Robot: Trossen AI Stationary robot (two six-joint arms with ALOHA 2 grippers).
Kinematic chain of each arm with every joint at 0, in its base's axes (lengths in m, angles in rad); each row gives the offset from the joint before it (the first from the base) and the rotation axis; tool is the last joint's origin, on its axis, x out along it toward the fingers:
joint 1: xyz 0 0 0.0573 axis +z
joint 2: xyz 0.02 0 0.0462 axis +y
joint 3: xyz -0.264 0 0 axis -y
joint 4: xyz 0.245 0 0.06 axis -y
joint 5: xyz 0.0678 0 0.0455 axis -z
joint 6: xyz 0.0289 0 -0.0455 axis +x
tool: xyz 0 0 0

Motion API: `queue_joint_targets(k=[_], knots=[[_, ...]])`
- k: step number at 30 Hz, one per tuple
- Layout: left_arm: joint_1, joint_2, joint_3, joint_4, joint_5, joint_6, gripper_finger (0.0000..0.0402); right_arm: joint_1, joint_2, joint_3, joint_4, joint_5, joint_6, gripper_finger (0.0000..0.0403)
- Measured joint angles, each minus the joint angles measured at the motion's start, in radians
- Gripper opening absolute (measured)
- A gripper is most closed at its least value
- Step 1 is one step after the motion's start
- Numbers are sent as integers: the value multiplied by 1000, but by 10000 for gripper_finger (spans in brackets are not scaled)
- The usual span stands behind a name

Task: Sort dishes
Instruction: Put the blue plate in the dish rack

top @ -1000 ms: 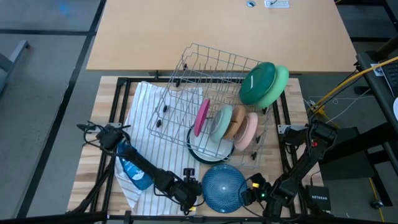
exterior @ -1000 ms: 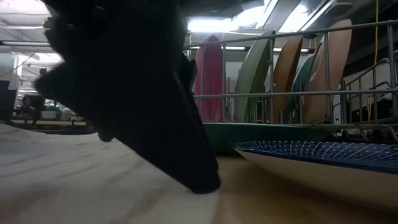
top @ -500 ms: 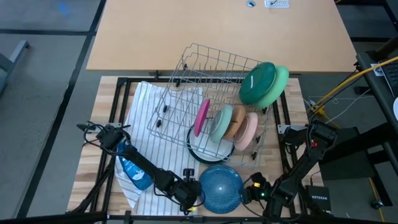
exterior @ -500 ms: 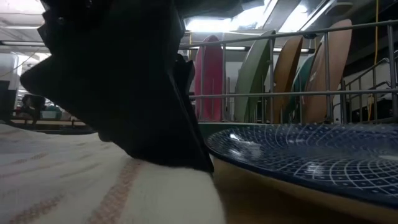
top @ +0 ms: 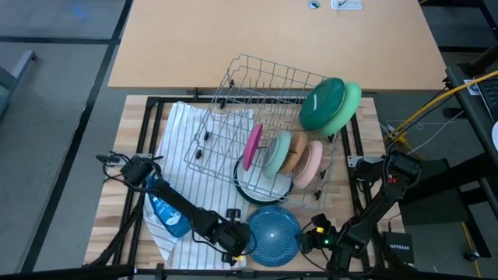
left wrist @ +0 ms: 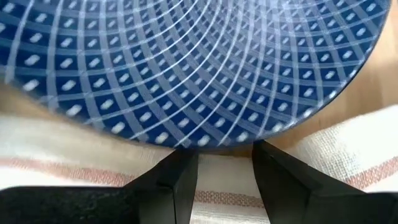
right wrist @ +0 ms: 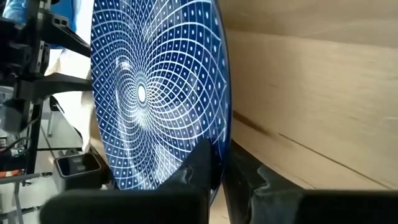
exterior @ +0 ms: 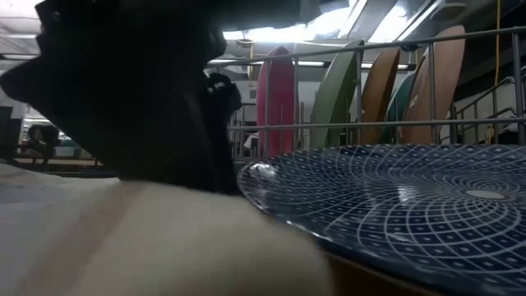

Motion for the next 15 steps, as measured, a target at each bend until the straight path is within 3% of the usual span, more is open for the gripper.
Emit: queue_joint_targets(k=[11,15], knots=[[-3,-125,0,-108,10,-114,143,1,0,0,-1,-4,-20,22],[4,-156,0,-103,8,-245,143,2,0,0,-1,0,-41,22]])
